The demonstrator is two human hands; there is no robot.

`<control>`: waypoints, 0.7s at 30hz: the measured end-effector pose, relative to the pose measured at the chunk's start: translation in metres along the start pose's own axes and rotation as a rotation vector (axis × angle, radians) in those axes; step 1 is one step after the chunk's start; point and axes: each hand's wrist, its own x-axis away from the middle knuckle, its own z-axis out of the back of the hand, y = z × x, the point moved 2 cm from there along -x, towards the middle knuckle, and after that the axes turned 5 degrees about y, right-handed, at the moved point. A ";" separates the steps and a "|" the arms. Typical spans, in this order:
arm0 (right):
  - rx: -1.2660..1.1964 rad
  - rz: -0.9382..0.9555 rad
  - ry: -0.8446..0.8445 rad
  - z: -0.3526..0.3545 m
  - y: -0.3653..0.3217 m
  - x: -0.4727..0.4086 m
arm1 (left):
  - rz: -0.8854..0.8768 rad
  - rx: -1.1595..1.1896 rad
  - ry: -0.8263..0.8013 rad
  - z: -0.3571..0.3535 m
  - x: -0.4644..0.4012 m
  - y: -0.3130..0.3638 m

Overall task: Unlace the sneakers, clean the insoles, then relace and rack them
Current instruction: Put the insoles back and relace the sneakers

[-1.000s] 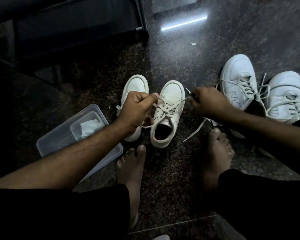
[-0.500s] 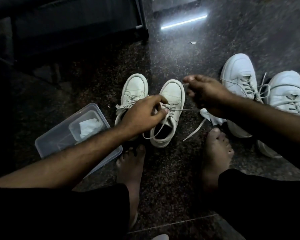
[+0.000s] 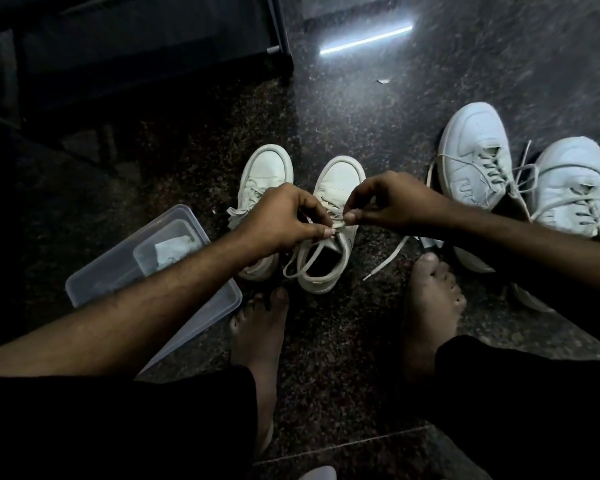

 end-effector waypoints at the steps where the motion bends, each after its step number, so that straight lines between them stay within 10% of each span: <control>1: 0.042 0.009 -0.014 -0.001 0.000 0.000 | -0.004 -0.029 -0.013 0.002 -0.001 0.001; 21: 0.101 0.230 0.048 -0.013 -0.015 0.000 | -0.069 0.026 -0.005 -0.002 0.001 -0.006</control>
